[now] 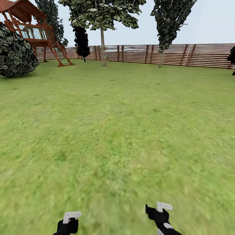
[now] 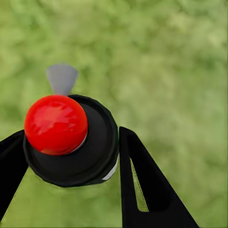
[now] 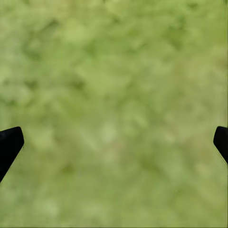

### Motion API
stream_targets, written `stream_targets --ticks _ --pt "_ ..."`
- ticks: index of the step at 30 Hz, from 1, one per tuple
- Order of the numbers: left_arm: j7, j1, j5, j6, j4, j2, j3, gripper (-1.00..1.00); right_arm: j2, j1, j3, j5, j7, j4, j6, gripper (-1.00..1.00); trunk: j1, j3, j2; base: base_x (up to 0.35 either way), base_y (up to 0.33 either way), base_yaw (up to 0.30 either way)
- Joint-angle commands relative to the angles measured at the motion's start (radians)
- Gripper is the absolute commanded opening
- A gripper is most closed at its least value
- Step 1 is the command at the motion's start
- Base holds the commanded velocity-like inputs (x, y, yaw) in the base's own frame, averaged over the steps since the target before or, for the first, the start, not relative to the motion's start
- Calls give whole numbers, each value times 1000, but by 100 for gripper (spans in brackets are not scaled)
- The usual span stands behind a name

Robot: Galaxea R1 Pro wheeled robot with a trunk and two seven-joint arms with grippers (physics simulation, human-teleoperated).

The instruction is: In the garden, pick up the pesticide atomizer on the floor and spray pesticide onto both trees until each tree trunk is fully covered.

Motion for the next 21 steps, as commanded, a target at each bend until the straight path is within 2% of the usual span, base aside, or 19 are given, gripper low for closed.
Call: stream_targets --ticks 1,3,5,7,21 --pt "0 0 0 0 0 0 0 -100 -1 0 0 0 -1 0 0 100 0 0 0 341 0 0" --pt "0 0 0 0 0 0 0 -100 -3 0 0 0 -1 -1 0 100 0 0 0 341 0 0" --pt "0 0 0 0 0 -1 0 -100 -23 0 0 0 -2 -2 0 100 0 0 0 341 0 0" --pt "0 0 0 0 0 -3 -1 -100 -32 0 1 0 -2 -2 0 100 0 0 0 341 0 0" --pt "0 0 0 0 0 -3 -1 -100 -36 0 0 0 -2 -3 0 100 0 8 0 341 0 0"
